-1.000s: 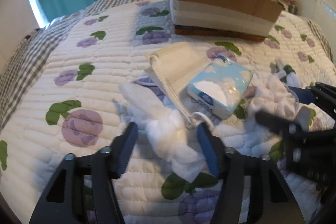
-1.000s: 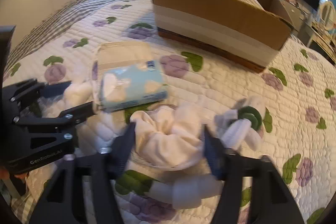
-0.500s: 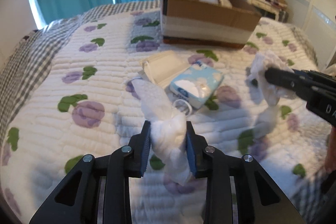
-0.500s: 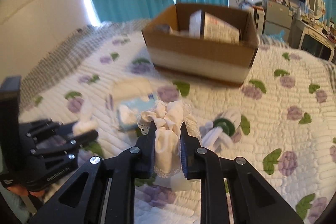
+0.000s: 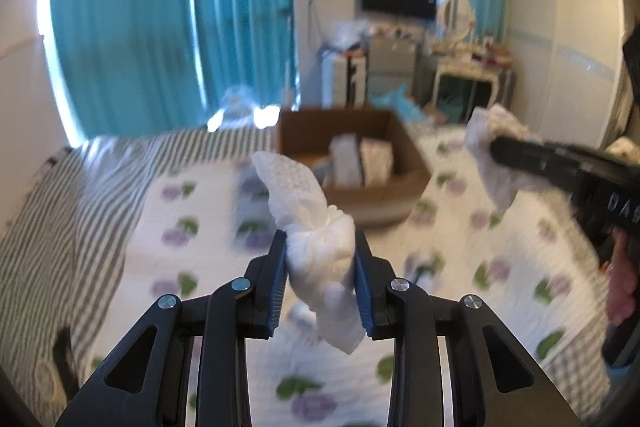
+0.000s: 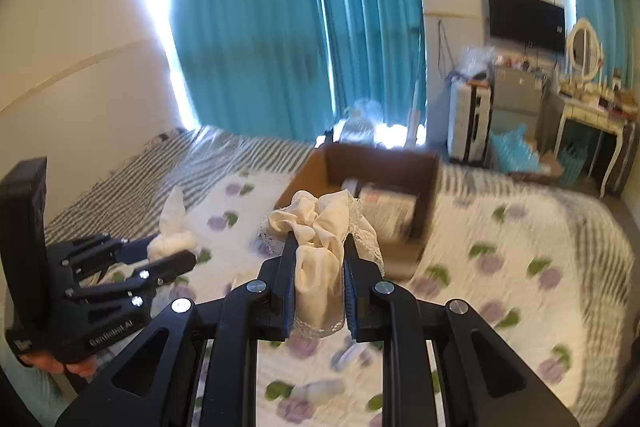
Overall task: Organize soft objects
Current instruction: 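Carry both items over the box and release them inside, then grasp the white cylinder with the right gripper while the left grasps the blue wipe pack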
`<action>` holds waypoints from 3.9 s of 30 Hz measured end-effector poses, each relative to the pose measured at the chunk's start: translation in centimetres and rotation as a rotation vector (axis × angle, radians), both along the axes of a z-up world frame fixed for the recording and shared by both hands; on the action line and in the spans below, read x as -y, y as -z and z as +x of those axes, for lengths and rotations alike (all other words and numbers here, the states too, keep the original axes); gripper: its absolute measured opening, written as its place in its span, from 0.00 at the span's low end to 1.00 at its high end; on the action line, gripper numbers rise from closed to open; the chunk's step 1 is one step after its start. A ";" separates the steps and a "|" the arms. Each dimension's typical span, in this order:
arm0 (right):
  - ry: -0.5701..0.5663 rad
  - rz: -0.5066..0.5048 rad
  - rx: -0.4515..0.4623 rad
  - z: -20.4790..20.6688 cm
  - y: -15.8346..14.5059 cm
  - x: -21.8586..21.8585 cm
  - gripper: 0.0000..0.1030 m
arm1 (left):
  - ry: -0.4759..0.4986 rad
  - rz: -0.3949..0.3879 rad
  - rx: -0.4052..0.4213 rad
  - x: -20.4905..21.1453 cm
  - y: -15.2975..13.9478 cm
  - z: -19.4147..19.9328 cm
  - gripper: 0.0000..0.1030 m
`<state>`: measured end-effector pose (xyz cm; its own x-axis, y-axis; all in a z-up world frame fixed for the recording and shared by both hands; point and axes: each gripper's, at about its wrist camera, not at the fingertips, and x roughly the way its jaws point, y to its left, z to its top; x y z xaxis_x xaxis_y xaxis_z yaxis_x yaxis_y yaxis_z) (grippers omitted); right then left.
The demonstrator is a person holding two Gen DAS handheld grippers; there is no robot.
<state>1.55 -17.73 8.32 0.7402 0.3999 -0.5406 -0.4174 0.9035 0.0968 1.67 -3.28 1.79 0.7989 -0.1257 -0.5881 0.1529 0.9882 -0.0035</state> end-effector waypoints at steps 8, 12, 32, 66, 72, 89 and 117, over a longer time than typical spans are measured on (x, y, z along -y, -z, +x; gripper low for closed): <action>0.018 -0.006 0.079 5.3 -4.6 0.6 0.18 | 0.054 -0.020 0.089 1.9 -5.4 6.4 0.29; 0.024 -0.018 0.073 10.0 -4.2 0.3 0.18 | 0.049 0.000 0.097 2.8 -5.7 10.9 0.29; 0.115 -0.069 -0.079 25.8 7.5 -0.4 0.62 | 0.018 0.027 -0.070 5.0 4.4 24.1 0.47; 0.152 -0.139 -0.030 -5.3 2.6 0.9 1.00 | -0.059 0.040 0.135 -0.3 -3.7 -3.8 1.00; 0.172 -0.174 -0.196 -2.9 13.4 0.0 1.00 | -0.107 0.006 -0.007 -1.2 4.5 -2.7 1.00; 0.038 -0.214 -0.396 -1.4 22.8 -2.9 0.44 | -0.115 0.094 -0.215 -1.1 15.8 -1.4 1.00; 0.052 -0.151 -0.181 5.0 13.4 0.2 0.33 | 0.082 0.118 -0.154 2.9 12.3 6.6 0.79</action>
<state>6.51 -17.89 -5.05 0.6429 0.2683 -0.7174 -0.3583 0.9332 0.0279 8.25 -6.22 -10.49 0.6882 -0.1091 -0.7172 0.2392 0.9675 0.0824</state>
